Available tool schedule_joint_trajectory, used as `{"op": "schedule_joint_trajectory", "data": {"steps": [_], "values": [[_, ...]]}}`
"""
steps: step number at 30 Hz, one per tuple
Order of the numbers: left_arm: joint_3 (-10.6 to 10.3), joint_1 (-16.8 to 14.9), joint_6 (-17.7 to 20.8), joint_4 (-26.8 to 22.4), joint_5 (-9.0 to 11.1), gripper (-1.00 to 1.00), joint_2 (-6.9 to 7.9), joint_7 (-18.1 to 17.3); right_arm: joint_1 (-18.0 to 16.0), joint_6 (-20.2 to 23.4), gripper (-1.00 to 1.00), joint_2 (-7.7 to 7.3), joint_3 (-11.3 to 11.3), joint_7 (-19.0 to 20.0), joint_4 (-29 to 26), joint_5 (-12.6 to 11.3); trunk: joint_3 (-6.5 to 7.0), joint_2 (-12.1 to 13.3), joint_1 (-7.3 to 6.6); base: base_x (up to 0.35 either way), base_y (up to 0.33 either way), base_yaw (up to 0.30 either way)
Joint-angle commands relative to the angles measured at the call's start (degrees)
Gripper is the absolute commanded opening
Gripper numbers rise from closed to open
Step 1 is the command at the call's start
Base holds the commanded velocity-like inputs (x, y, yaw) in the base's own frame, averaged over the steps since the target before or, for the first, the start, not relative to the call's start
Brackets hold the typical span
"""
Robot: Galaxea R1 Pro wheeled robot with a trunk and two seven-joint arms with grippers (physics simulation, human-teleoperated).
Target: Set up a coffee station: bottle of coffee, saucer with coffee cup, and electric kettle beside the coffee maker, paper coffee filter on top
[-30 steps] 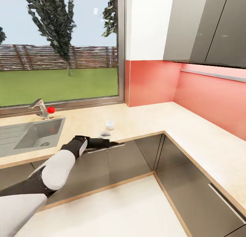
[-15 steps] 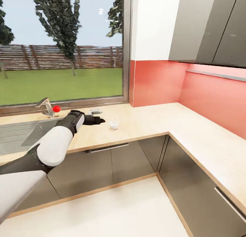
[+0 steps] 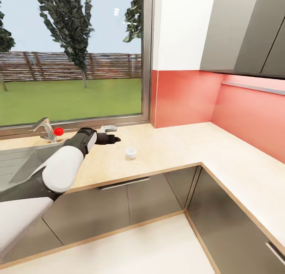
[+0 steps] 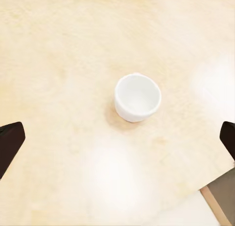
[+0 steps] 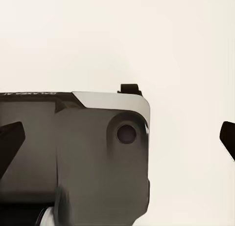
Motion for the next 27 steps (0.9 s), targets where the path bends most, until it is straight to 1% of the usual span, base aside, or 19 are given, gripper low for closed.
{"op": "schedule_joint_trajectory", "data": {"steps": [1,11,16,17,22,26,27], "values": [[0.43,-0.03,0.24,-0.17,-0.61,1.0,-0.07,-0.42,-0.04,0.07,1.0,0.0,0.49,-0.05,-0.01,-0.54,-0.12,-0.11,0.07,0.334,-0.005,0.0],[0.41,1.99,0.11,-0.26,-0.65,1.0,-0.01,-0.33,-0.02,0.08,1.0,0.0,0.49,-0.05,0.01,-0.46,-0.12,-0.11,0.07,0.322,-0.072,0.0],[0.41,4.41,-0.03,-0.33,-0.61,1.0,0.0,-0.33,-0.03,0.08,1.0,0.0,0.49,-0.05,0.01,-0.46,-0.12,-0.11,0.07,0.319,-0.009,0.0],[0.41,6.0,-0.08,-0.47,-0.61,1.0,0.0,-0.33,-0.02,0.08,1.0,0.0,0.49,-0.04,0.01,-0.46,-0.12,-0.11,0.07,0.239,0.0,0.0],[0.44,8.35,-0.17,-0.53,-0.55,1.0,0.0,-0.38,-0.03,0.08,1.0,0.0,0.49,-0.05,0.01,-0.46,-0.12,-0.11,0.07,0.094,0.0,0.0],[0.49,9.49,-0.32,-0.54,-0.52,1.0,0.0,-0.39,-0.01,0.08,1.0,0.07,0.49,-0.08,0.01,-0.46,-0.12,-0.11,0.07,0.044,0.0,0.0],[0.5,9.97,-1.6,-0.55,-0.59,1.0,0.02,-0.34,0.0,0.08,1.0,0.08,0.49,-0.09,0.01,-0.46,-0.12,-0.11,0.07,0.291,0.0,0.0]]}}
